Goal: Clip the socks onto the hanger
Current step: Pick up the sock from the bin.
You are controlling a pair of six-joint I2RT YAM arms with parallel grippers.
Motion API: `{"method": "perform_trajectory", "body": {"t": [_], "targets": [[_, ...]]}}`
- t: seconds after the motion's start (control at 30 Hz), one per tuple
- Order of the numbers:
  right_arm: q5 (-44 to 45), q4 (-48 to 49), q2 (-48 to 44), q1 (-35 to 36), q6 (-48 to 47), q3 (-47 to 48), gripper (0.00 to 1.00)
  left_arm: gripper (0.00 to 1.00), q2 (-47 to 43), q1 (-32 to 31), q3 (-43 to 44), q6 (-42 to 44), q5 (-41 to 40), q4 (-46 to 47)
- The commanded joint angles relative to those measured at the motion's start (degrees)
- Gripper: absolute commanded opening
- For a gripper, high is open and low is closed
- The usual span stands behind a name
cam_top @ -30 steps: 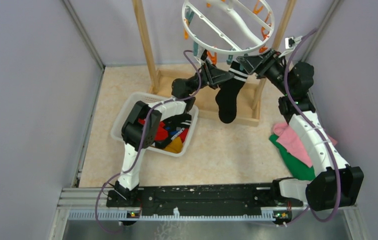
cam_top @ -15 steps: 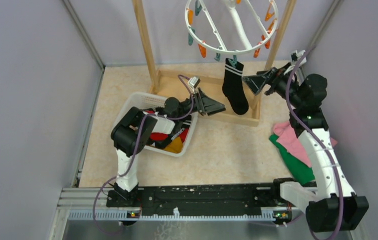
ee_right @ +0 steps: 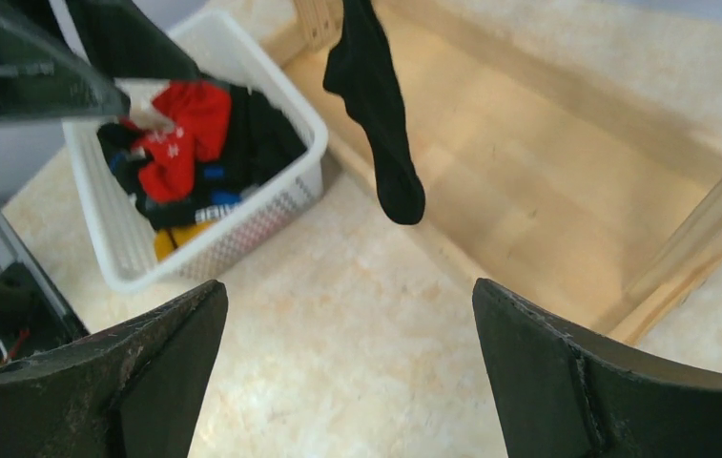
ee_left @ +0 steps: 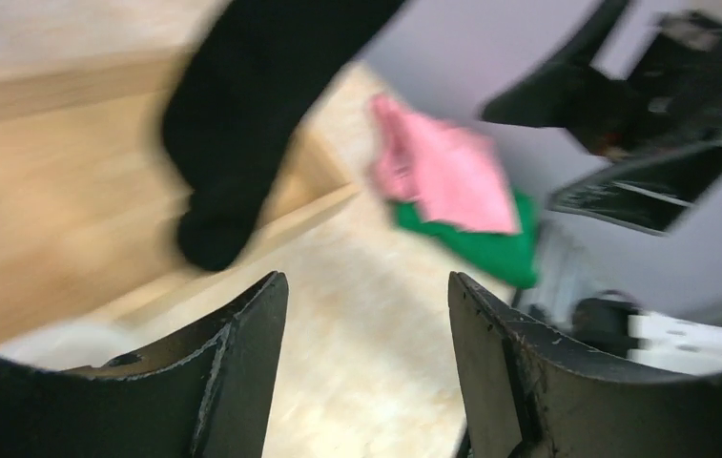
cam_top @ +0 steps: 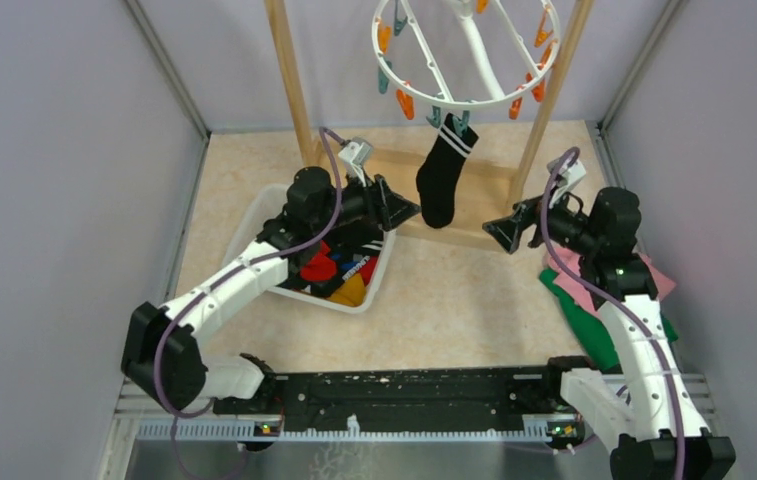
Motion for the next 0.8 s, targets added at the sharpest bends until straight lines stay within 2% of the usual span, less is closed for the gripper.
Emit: {"method": "perform_trajectory", "body": {"t": [0.0, 0.17, 0.33, 0.43, 0.6, 0.67, 0.77], "targets": [[-3.1, -6.2, -1.3, -0.6, -8.7, -3.0, 0.98, 0.68, -5.9, 0.3, 1.8, 17.2, -20.8, -33.9], [-3.6, -7.9, -1.1, -0.6, -11.4, -4.6, 0.98, 0.58, -9.8, 0.4, -0.7, 19.8, -29.9, -38.6], [-4.6, -8.9, 0.1, -0.5, -12.4, -4.5, 0.98, 0.5, -6.0, 0.9, 1.2, 20.1, -36.2, -41.5], [-4.8, -9.0, 1.0, -0.5, -12.5, -4.3, 0.98, 0.49, -2.6, 1.2, 0.6, 12.0, -38.8, -36.8], [-5.3, -8.0, 1.7, -0.6, -11.8, -4.1, 0.98, 0.35, 2.9, 1.6, 0.6, -1.9, -49.0, -30.9], [-5.4, -7.6, 1.8, -0.6, -11.7, -4.3, 0.98, 0.38, 6.0, 1.8, 2.2, -7.3, -51.6, -31.5], [-5.4, -6.6, 1.6, -0.6, -11.5, -5.0, 0.98, 0.47, 11.7, 2.2, 5.9, -12.8, -53.0, -34.7]]}}
